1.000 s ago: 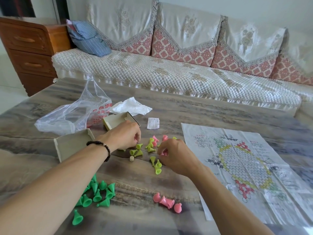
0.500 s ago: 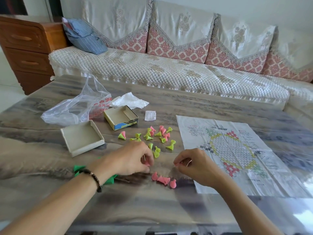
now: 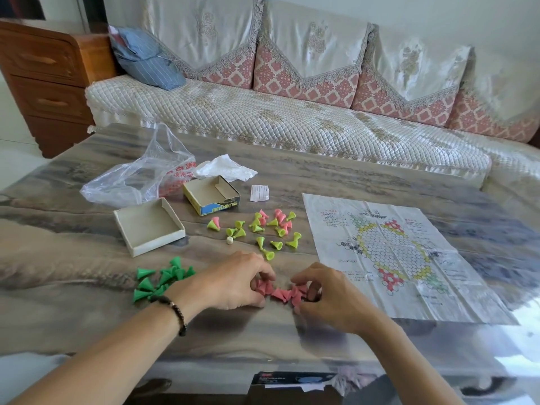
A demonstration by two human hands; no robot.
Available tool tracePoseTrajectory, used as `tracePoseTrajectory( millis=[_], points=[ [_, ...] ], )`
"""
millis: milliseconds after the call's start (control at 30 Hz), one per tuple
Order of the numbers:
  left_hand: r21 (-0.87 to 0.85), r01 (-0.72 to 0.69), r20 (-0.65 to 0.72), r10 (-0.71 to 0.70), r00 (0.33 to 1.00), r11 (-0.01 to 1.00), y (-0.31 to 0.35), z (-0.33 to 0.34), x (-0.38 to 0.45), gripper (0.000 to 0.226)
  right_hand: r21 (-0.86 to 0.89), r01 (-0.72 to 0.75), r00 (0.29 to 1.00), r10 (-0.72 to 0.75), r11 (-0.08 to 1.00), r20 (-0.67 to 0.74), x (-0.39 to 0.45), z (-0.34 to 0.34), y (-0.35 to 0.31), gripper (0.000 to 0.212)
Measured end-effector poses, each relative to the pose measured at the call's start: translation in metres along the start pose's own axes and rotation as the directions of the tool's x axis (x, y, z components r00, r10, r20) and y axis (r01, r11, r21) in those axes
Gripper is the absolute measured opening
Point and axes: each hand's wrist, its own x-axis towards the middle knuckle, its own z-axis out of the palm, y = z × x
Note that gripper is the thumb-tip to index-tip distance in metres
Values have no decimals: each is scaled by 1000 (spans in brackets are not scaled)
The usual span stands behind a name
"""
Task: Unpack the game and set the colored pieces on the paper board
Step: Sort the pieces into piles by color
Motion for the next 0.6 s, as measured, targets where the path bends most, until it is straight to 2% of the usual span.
tracePoseTrajectory(
  millis=[100,200,600],
  points=[
    [8,-17,-39,17,999,1000,3,5,0,42,23,1,999,0,1000,-48,4,8,-3,31],
    [-6,-22,-60,21,998,1000,3,6,-1,37,37,-5,998,7,999,-59,5,11,-4,28],
    [45,-16,-6,16,1000,999,0,3,-1,56,9,19,999,-18,1000,-45,4,7,-1,50]
  ],
)
